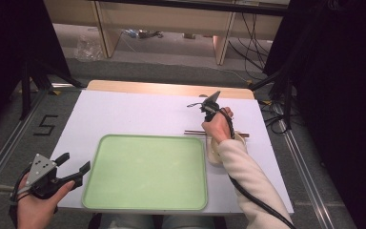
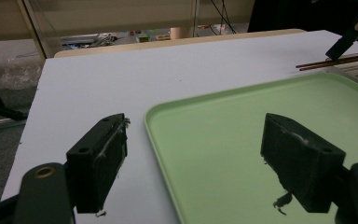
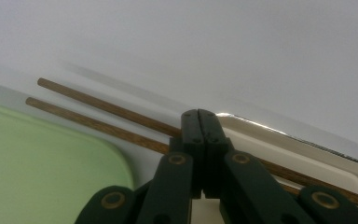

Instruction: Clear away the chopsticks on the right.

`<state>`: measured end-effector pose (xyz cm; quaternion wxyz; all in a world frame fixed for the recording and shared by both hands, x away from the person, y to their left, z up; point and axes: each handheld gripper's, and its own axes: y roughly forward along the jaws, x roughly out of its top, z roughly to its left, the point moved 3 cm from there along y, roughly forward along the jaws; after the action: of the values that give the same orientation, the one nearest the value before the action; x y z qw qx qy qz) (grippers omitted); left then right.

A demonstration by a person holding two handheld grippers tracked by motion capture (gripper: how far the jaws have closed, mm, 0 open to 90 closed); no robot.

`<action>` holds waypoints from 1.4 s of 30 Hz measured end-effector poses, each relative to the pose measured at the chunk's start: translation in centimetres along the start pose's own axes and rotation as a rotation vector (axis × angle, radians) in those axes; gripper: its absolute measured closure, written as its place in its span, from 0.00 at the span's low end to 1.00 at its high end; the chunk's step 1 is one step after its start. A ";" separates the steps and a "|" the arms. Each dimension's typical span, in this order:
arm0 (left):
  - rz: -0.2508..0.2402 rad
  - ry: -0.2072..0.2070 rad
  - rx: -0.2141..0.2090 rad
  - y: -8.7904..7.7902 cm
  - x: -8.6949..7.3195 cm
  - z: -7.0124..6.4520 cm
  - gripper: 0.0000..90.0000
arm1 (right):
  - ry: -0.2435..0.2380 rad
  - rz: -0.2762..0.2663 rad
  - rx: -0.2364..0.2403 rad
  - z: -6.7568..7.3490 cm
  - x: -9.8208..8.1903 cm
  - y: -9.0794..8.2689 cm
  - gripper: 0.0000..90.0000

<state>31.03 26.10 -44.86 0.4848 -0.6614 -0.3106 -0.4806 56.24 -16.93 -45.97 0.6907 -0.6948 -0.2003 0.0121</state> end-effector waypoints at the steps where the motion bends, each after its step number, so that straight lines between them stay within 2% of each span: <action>1: 0.000 0.000 0.000 0.0 0.0 0.0 0.25 | 0.000 0.000 0.000 0.0 0.0 0.0 1.00; 3: 0.000 -0.001 0.000 0.0 0.0 0.0 0.25 | -0.014 -0.005 -0.002 -0.1 0.0 0.0 1.00; 8: 0.000 -0.003 0.000 0.0 0.0 0.0 0.25 | 0.005 0.000 0.005 0.0 0.0 -0.1 1.00; 17: 0.001 -0.004 -0.002 0.0 0.0 0.0 0.25 | 0.003 -0.004 0.008 0.0 0.0 -0.2 1.00; 18: 0.000 -0.004 -0.001 0.0 0.0 0.0 0.25 | -0.064 -0.035 0.002 -0.3 0.1 -0.2 1.00; 19: 0.000 -0.006 -0.001 0.0 0.0 0.0 0.25 | -0.064 -0.035 0.002 -0.3 0.1 -0.2 1.00; 20: 0.001 -0.007 -0.001 0.0 0.0 0.0 0.25 | -0.022 -0.025 0.008 0.2 0.0 -0.6 1.00; 22: 0.002 -0.007 -0.002 0.0 0.0 0.0 0.25 | -0.200 -0.071 0.004 0.5 0.2 -1.3 0.94; 23: 0.002 -0.007 -0.002 0.0 0.0 0.0 0.25 | -0.200 -0.071 0.004 0.5 0.2 -1.3 0.94; 24: 0.002 -0.006 -0.003 0.0 0.0 0.0 0.25 | -0.363 -0.079 0.038 1.1 0.2 -1.6 0.87; 25: 0.001 -0.005 -0.002 0.0 0.0 0.0 0.25 | -0.447 -0.094 0.003 1.5 0.2 -1.8 0.86; 26: 0.001 -0.005 -0.001 0.0 0.0 0.0 0.25 | -0.539 -0.079 0.006 1.9 0.0 -1.9 0.83; 27: 0.001 -0.005 -0.001 0.0 0.0 0.0 0.25 | -0.539 -0.079 0.006 1.9 0.0 -1.9 0.83; 28: 0.002 -0.007 -0.001 0.0 0.0 0.0 0.25 | -0.744 -0.043 0.032 2.6 -0.4 -1.9 0.81; 29: 0.002 -0.007 -0.002 0.0 0.0 0.0 0.25 | -0.797 -0.029 0.044 2.8 -0.5 -1.8 0.80; 32: 0.002 -0.007 -0.002 0.0 0.0 0.0 0.25 | -0.942 0.019 0.021 3.1 -1.0 -1.3 0.80; 33: 0.002 -0.007 -0.001 0.0 0.0 0.0 0.25 | -0.961 0.023 0.000 3.1 -1.1 -1.1 0.80; 34: 0.002 -0.006 -0.002 0.0 0.0 0.0 0.25 | -0.982 0.024 -0.002 3.1 -1.1 -0.9 0.80; 38: 0.004 -0.007 -0.002 0.0 0.0 0.0 0.25 | -1.012 0.018 -0.004 3.0 -1.0 -0.5 0.81; 41: 0.003 -0.007 -0.001 0.0 0.0 0.0 0.25 | -1.012 0.021 -0.012 3.0 -1.0 -0.4 0.81; 42: 0.003 -0.007 -0.002 0.0 0.0 0.0 0.25 | -0.992 0.010 -0.011 3.0 -0.9 -0.5 0.81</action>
<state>31.03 26.11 -44.90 0.4839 -0.6638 -0.3109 -0.4780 54.42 -14.34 -45.82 0.5082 -0.6099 -0.5017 0.3434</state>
